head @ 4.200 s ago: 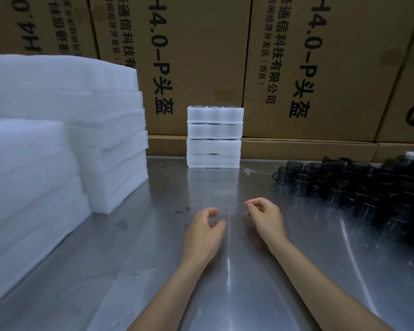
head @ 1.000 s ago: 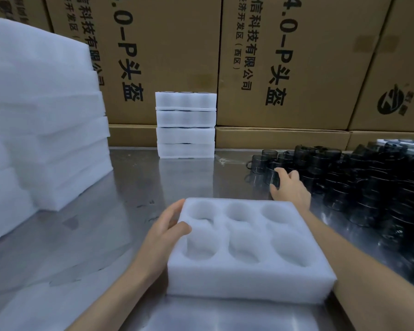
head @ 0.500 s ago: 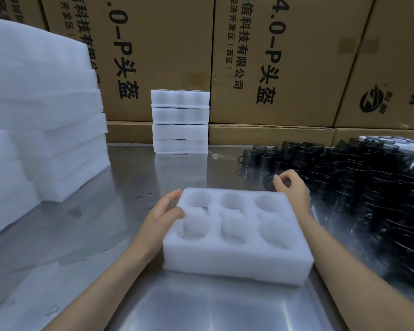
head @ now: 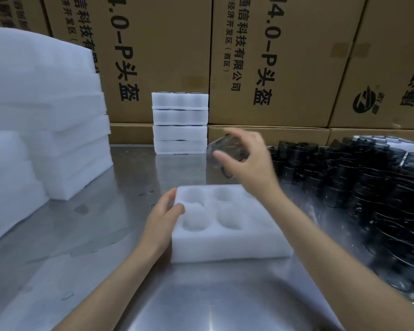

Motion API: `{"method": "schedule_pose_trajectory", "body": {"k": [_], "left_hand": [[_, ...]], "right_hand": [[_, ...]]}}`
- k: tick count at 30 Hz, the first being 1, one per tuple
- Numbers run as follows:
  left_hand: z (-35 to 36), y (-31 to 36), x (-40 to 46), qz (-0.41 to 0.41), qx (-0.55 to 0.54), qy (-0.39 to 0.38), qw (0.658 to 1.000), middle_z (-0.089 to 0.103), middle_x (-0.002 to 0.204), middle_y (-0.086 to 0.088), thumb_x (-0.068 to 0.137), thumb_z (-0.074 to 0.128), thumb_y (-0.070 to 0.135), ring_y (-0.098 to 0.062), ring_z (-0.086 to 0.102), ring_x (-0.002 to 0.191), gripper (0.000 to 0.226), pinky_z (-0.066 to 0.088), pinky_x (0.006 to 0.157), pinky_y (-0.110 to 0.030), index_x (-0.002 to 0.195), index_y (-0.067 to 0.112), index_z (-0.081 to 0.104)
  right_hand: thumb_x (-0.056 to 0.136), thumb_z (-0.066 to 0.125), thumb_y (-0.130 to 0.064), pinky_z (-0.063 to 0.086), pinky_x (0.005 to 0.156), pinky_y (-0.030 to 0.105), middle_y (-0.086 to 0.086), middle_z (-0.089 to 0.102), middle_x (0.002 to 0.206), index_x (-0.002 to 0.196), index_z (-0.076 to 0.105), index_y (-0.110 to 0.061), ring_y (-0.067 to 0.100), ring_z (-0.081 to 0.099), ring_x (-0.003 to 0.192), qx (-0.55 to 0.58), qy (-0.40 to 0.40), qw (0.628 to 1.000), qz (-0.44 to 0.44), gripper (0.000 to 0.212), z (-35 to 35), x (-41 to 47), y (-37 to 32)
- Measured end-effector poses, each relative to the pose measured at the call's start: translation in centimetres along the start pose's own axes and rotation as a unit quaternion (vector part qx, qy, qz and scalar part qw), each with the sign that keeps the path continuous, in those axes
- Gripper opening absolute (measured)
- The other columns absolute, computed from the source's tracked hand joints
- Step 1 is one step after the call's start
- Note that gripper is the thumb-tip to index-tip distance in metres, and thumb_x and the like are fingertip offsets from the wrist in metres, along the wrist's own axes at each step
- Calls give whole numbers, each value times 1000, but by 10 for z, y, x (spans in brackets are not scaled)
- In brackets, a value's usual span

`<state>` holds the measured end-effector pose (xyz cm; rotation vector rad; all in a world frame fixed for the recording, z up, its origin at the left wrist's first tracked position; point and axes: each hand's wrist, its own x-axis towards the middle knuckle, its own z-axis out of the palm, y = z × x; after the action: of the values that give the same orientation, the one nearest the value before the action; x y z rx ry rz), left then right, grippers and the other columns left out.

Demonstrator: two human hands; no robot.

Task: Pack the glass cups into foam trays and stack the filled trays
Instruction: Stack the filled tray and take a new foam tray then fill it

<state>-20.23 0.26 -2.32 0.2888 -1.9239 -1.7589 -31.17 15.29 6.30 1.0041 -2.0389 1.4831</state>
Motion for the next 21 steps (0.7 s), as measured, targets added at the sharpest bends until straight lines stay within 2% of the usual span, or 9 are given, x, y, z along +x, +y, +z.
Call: {"method": "schedule_pose_trajectory", "body": {"k": [3, 6, 9, 14, 18, 21], "left_hand": [[0, 1, -1, 10, 16, -6, 1000, 66, 96, 31, 66, 49, 20, 17, 57, 90, 41, 44, 71, -7, 98, 43, 59], [-1, -2, 1, 6, 21, -11, 1000, 65, 102, 30, 64, 48, 22, 12, 57, 98, 43, 42, 80, -14, 100, 43, 59], [-1, -4, 3, 7, 25, -15, 1000, 66, 101, 30, 65, 47, 22, 10, 57, 100, 43, 43, 81, -17, 101, 43, 60], [-2, -2, 3, 12, 44, -13, 999, 60, 92, 44, 65, 46, 24, 25, 51, 90, 42, 39, 67, 0, 97, 49, 55], [-1, -2, 4, 10, 57, -8, 998, 53, 85, 53, 65, 44, 26, 33, 43, 88, 39, 34, 75, -7, 93, 53, 50], [-2, -3, 4, 14, 62, -6, 998, 56, 88, 48, 65, 45, 26, 31, 45, 90, 40, 35, 76, -7, 94, 53, 51]], "right_hand": [[78, 75, -31, 36, 83, 1, -7, 47, 113, 125, 58, -29, 7, 51, 103, -8, -79, 997, 1, 50, 31, -16, 2], [77, 76, -36, 33, 75, -4, -11, 47, 111, 125, 58, -35, 3, 49, 104, -22, -107, 994, 11, 51, 43, -22, 10], [75, 75, -45, 35, 77, 1, -18, 46, 105, 124, 58, -39, -2, 48, 98, -31, -118, 992, 22, 53, 45, -21, 13], [73, 72, -54, 37, 72, 8, -17, 46, 97, 121, 59, -41, -5, 47, 89, -67, -142, 987, 25, 52, 47, -23, 12], [73, 70, -58, 37, 73, 10, -16, 46, 99, 121, 59, -43, -7, 47, 88, -77, -179, 980, 35, 52, 49, -23, 13], [74, 68, -59, 36, 73, 11, -20, 44, 98, 125, 57, -42, -6, 46, 90, -77, -193, 977, 48, 55, 49, -23, 13]]}}
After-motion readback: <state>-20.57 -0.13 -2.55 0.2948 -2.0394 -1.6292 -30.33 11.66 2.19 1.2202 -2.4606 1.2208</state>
